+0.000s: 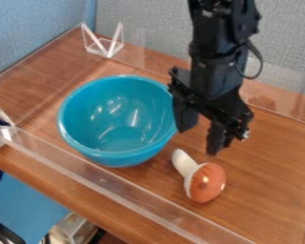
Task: Remove the mushroom from inside the blue bowl and put it on the table
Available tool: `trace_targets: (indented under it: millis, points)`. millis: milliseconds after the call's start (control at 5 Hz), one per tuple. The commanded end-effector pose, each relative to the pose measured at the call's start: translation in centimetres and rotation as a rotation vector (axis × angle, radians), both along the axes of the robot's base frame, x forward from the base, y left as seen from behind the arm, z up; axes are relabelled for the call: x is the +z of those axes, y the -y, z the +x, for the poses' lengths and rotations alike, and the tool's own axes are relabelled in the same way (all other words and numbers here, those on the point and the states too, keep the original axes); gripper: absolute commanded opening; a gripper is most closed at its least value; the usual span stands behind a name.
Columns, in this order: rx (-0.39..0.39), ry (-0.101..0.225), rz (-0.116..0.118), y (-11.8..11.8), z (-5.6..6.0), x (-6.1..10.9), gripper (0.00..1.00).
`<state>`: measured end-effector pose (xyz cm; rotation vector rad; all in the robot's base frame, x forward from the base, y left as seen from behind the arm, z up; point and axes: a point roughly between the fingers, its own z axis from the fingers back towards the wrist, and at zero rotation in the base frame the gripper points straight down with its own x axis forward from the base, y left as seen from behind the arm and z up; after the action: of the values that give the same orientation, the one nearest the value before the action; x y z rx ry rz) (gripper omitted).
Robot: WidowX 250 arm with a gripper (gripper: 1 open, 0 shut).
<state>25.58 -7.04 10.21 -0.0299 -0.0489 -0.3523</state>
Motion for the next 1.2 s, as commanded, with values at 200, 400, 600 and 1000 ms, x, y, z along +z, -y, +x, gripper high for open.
trace_targets:
  millis: [200,400,600,1000]
  points:
    - [0.027,0.025,-0.012,0.2,1.4,-0.1,0.0]
    - [0.059,0.039,-0.006,0.1,1.0,0.7,1.0]
    - [0.07,0.029,-0.005,0.0,0.8,-0.4,0.0]
    - [0.099,0.011,-0.005,0.2,0.3,-2.4,0.0]
